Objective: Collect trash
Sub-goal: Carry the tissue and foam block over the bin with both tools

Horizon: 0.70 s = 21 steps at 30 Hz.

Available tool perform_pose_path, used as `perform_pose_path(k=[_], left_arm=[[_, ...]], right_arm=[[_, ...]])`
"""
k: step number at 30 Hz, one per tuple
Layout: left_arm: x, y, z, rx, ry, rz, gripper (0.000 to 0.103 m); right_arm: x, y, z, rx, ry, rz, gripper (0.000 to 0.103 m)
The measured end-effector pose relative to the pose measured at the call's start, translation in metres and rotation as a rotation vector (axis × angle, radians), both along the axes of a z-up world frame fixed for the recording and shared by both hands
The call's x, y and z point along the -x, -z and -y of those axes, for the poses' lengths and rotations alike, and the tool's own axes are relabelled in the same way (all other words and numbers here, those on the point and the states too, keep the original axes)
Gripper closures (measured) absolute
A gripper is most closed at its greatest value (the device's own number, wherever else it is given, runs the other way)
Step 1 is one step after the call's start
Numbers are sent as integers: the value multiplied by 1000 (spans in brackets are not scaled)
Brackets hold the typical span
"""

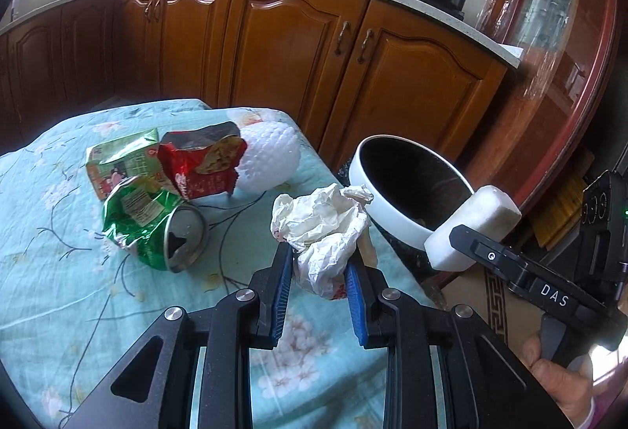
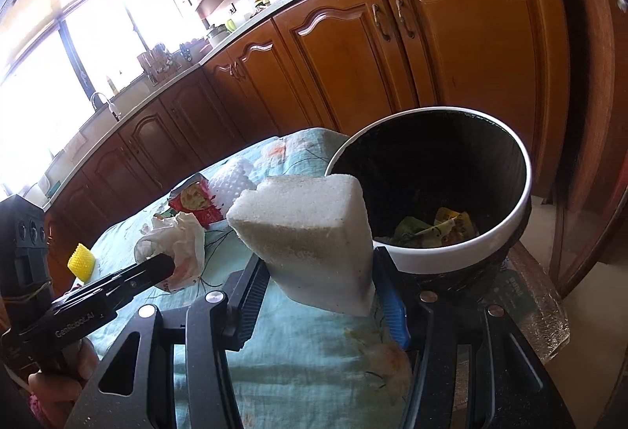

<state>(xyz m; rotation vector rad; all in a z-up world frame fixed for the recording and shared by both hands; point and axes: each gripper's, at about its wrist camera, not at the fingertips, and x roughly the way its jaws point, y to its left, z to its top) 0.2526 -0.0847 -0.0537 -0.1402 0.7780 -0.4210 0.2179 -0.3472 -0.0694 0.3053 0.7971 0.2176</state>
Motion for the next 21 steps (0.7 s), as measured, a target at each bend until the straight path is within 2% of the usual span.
perform_pose_path(k=[10,21], left_arm=[[-25,-3,40,-14,46,10,78],[-68,-4,83,-21,87,1,77]], right_arm=[[-11,-5,29,2,54,10,49],[-42,-5,60,16,87,-4,48]])
